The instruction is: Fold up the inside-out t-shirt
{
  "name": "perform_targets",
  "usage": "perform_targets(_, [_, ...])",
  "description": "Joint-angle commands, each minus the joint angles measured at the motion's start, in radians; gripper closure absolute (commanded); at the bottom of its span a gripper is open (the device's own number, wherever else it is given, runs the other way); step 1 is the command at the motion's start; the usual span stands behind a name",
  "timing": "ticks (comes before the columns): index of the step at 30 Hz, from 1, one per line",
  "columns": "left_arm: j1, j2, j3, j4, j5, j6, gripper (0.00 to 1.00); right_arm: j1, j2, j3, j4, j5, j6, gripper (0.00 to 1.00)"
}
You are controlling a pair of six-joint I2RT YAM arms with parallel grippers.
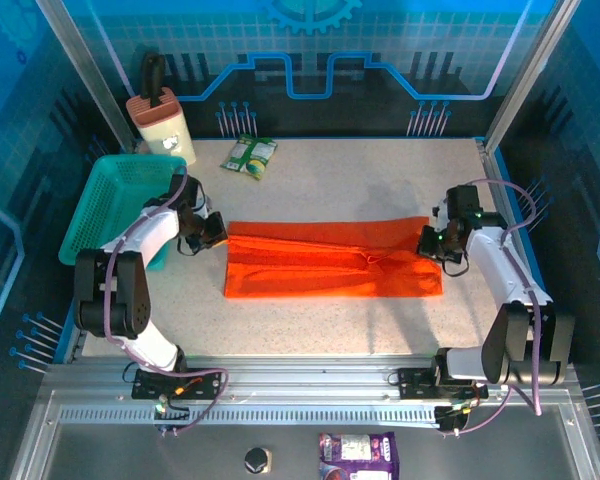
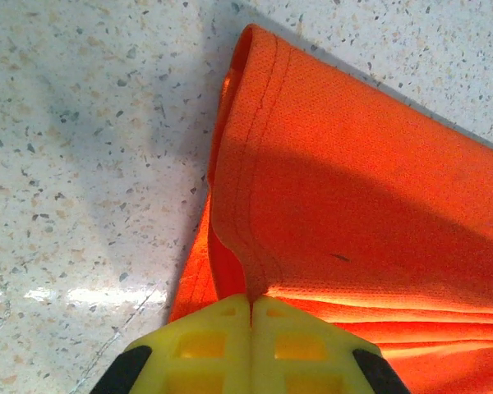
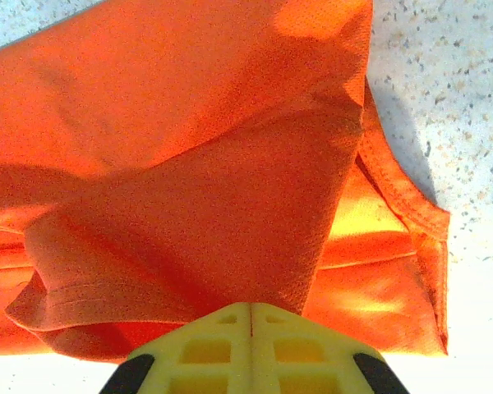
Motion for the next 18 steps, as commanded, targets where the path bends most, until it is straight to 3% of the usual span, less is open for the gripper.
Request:
perform_targets(1, [0.011, -0.027, -0.029, -0.03, 0.007, -0.015, 1.0, -0.014, -0.035, -0.02, -0.033, 0.022, 0.033, 1.0])
perform_targets(9, [0.01, -0.001, -0.073, -0.001, 0.03, -0.033, 1.0, -0.013, -0.055, -0.106, 0.001, 0.02, 0.068, 1.0])
perform_targets(10, [0.01, 0.003, -0.076, -0.001, 0.024, -0.036, 0.98, -0.013, -0.056, -0.132, 0.007, 0.019, 0.08, 0.96])
perform_targets(13, [0.01, -0.016, -0.082, -0.005, -0.008, -0.046, 0.77, -0.012, -0.074, -0.151, 0.001, 0.033, 0.105, 0.69])
perform_targets(14, [0.01, -0.031, -0.08, -0.008, -0.022, -0.051, 0.71, -0.009, -0.089, -0.15, -0.002, 0.036, 0.11, 0.64])
perform_targets(18, [0.009, -0.062, -0.045, -0.031, -0.026, -0.056, 0.67, 0.004, -0.121, -0.119, -0.014, 0.051, 0.114, 0.6])
